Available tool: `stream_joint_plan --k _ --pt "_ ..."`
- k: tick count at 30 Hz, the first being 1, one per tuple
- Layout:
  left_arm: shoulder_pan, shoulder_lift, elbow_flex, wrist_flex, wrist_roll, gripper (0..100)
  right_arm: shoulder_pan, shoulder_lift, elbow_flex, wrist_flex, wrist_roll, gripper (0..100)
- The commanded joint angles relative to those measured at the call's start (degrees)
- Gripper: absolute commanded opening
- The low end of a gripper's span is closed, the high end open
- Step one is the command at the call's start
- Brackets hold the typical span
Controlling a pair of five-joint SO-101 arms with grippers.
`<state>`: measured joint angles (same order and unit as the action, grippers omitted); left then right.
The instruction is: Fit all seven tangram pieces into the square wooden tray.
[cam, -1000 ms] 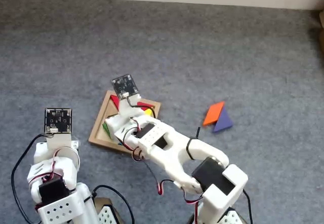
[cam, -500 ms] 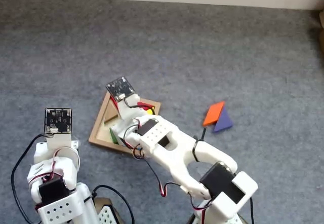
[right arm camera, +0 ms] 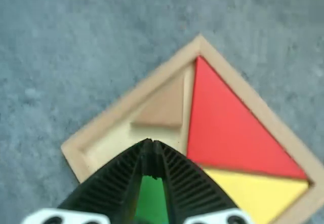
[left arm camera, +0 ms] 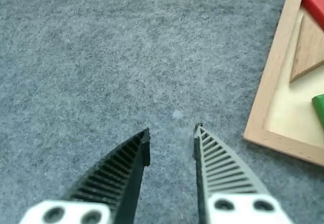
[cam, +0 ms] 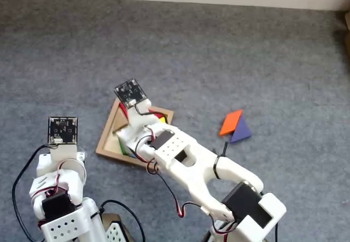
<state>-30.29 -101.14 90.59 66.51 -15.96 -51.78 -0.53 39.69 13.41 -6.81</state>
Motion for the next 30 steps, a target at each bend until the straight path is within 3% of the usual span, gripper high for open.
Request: stream_joint_plan --k 1,11,19,30 --pt "-0.66 -3.21 -0.57 -0.26 0.09 16 0.57 1.01 -2.33 -5.41 0.70 0.5" --pt "-0.66 -3.21 -0.48 -0.26 0.09 16 0.48 14.11 -12.97 -7.52 0.44 0.5" --pt "-0.57 -3.21 -0.48 -0.26 0.09 16 0.48 14.90 -12.88 -7.25 0.70 0.5" --pt "-0.57 -3.21 -0.48 -0.26 0.09 16 0.31 14.73 -10.15 13.58 0.88 0.5"
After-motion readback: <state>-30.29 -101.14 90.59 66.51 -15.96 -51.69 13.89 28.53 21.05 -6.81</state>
